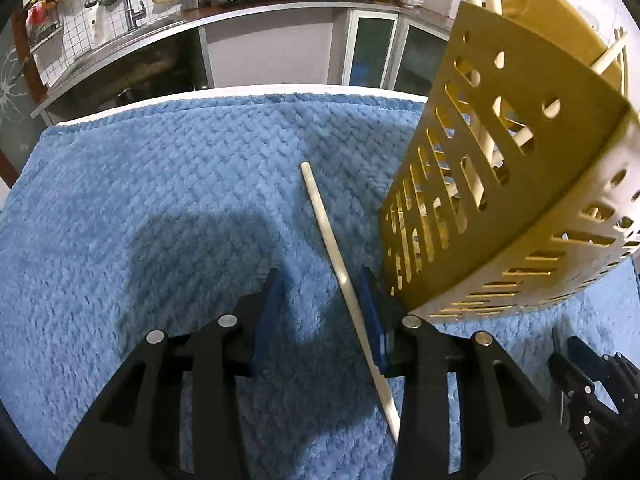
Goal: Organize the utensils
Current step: 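Close the left tool on a wooden chopstick while the right tool grasps a black chopstick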
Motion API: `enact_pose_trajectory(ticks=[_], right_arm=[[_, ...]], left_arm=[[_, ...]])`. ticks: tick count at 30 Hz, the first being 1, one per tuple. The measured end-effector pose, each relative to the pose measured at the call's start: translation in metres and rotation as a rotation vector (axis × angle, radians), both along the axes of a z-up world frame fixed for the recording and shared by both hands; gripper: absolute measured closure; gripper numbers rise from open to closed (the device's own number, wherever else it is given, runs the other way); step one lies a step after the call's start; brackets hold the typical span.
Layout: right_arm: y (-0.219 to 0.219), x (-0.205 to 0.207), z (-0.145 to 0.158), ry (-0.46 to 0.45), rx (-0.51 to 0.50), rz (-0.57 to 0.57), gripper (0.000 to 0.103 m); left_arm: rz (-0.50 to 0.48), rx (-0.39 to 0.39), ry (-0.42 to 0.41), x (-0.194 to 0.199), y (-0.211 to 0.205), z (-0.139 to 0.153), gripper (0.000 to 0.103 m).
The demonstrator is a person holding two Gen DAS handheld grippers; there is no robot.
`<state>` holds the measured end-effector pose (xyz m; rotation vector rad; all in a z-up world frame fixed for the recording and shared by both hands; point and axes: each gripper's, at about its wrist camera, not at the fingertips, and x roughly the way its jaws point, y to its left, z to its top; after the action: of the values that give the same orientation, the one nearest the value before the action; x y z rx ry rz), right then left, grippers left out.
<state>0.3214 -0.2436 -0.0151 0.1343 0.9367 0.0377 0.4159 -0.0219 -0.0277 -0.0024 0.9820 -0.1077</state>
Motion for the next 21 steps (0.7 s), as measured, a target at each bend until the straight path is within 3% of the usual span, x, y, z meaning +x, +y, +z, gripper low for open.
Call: enact_pose_trajectory(ticks=[2, 5, 16, 21], right_arm=[[-0.001, 0.0, -0.001, -0.004, -0.007, -0.011, 0.083], [-0.007, -0.001, -0.002, -0.002, 0.015, -0.018, 0.091], [-0.011, -0.005, -0.001, 0.009, 0.031, -0.009, 0.094], [-0.01, -0.003, -0.001, 0.02, 0.031, -0.008, 0.093]], left_arm=[[-0.01, 0.022, -0.01, -0.002, -0.003, -0.001, 0.083], [-0.036, 0.057, -0.022, -0.006, -0.012, 0.0, 0.096], [-0.109, 0.1, -0.027, -0.044, -0.008, 0.003, 0.098], [-0.095, 0.088, -0.009, -0.05, 0.004, 0.004, 0.095]])
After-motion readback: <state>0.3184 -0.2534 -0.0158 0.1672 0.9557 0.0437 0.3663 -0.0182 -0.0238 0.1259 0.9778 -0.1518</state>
